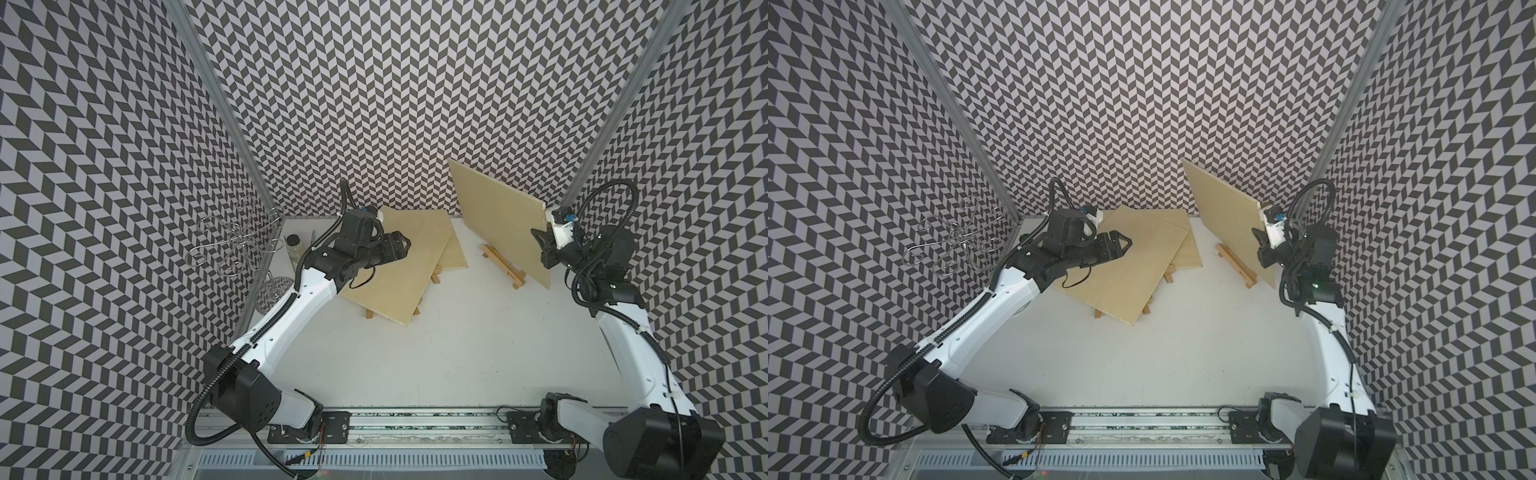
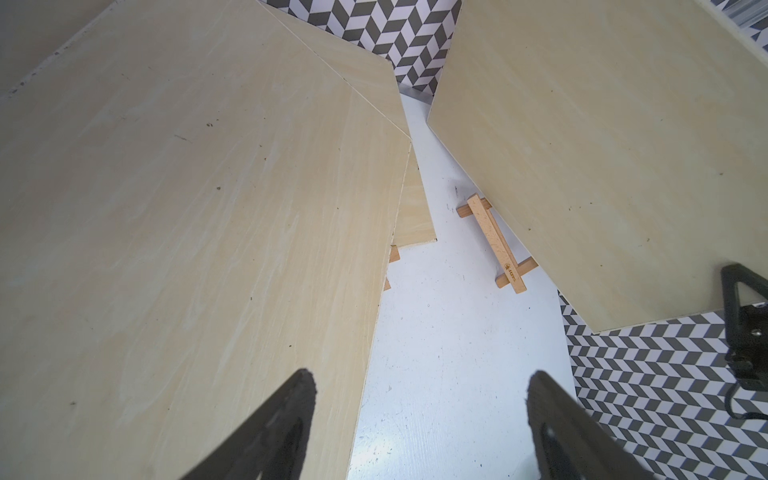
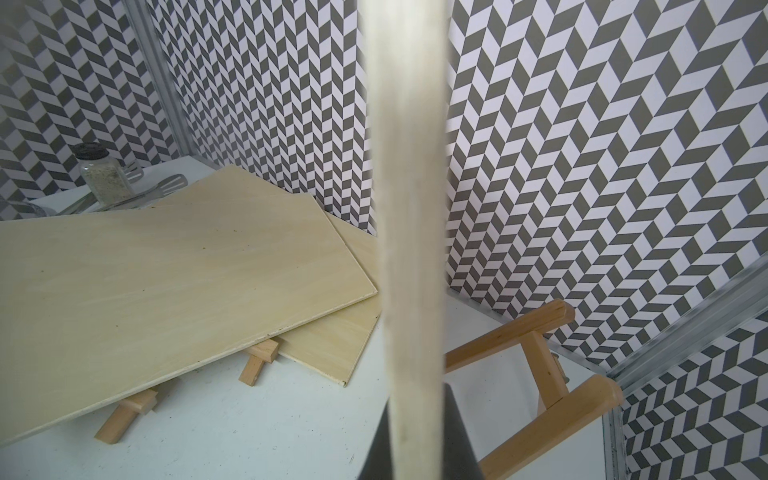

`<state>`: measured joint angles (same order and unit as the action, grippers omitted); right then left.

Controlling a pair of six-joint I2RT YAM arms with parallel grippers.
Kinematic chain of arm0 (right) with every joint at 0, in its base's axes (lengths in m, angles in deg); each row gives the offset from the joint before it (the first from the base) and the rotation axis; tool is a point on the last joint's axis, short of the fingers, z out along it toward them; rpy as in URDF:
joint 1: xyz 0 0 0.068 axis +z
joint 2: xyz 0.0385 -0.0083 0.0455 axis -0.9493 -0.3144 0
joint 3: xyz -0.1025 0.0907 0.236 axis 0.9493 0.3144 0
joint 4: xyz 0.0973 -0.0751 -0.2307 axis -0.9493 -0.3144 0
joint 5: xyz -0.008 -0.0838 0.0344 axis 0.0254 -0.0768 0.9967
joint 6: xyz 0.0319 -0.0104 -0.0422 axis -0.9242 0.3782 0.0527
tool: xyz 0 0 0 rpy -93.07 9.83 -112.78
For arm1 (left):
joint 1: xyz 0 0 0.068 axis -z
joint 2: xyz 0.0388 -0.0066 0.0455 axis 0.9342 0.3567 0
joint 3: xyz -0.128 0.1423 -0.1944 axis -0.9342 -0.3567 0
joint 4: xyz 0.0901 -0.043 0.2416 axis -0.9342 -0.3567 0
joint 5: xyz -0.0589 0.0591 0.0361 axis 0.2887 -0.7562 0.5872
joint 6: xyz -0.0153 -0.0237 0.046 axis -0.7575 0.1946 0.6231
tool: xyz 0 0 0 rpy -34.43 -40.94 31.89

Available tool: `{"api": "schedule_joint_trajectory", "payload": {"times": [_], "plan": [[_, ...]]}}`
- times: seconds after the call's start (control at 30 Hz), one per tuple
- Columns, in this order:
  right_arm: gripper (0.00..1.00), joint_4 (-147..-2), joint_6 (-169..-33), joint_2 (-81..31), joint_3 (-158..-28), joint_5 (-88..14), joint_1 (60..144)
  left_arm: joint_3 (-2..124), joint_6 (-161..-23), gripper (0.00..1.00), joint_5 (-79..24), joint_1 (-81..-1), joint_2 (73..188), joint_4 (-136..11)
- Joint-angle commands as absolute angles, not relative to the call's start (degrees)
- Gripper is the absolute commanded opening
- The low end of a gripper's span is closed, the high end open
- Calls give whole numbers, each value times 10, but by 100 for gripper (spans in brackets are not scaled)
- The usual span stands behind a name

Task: Assemble the easel
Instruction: Place the drawing board on the easel.

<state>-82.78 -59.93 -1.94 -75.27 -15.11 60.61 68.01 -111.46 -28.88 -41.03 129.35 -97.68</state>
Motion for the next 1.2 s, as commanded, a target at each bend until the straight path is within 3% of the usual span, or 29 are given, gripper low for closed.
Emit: {"api": "schedule_joint_trajectory", "payload": {"times": [0.0,0.37,1.17], "plan": [[0,-755,-605,-18,-727,-83,579,684,-1105,79,-283,-414,1290,-966],[0,-636,-653,-21,-618,-31,501,689,-1100,80,-278,-414,1292,-969],[0,-546,-685,-62,-519,-31,472,684,-1096,80,-268,-419,1285,-954]]}}
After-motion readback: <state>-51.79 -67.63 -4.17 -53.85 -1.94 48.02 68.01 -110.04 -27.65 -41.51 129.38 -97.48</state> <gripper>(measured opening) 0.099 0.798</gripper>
